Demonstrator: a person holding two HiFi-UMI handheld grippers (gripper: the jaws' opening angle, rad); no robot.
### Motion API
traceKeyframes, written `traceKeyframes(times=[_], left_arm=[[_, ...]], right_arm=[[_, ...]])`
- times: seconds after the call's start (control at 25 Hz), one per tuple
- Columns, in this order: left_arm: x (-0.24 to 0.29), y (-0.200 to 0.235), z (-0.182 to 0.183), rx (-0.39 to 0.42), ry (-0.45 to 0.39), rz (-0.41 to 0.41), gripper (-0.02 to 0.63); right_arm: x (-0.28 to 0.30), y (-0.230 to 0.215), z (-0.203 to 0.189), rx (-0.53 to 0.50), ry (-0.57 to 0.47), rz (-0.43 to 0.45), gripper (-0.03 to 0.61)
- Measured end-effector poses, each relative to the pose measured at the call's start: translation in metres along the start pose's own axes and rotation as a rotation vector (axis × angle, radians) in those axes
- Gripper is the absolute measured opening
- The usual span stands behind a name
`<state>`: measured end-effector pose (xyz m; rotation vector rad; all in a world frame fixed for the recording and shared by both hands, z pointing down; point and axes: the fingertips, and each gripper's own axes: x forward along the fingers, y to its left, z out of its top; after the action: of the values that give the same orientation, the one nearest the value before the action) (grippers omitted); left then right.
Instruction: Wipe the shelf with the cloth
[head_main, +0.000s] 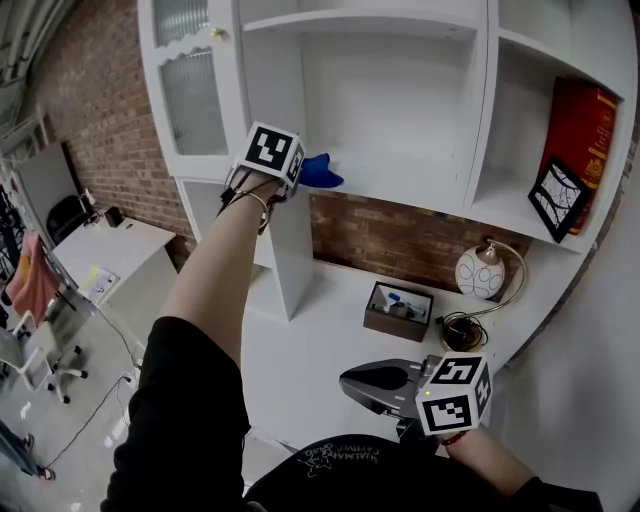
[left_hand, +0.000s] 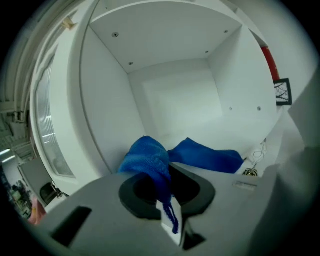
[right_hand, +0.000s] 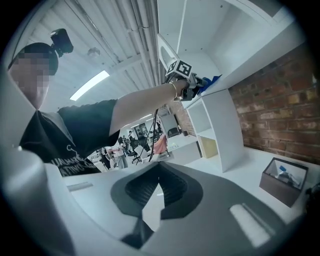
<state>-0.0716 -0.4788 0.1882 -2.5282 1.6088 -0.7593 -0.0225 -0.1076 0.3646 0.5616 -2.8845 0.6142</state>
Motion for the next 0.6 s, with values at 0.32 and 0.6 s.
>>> traceKeyframes(times=[0.32,0.6], left_arm=[[0.000,-0.034,0.006,0.044,-0.032,-0.032,0.022],[-0.003,-0.088,0.024,0.004,-0.133,-0.119,0.021]], right_arm=[[0.011,-0.001,-0.003,0.020,0.005,0.027,0.009],[0.005,-0.001,-0.007,0.027,-0.008,0.020,0.009]])
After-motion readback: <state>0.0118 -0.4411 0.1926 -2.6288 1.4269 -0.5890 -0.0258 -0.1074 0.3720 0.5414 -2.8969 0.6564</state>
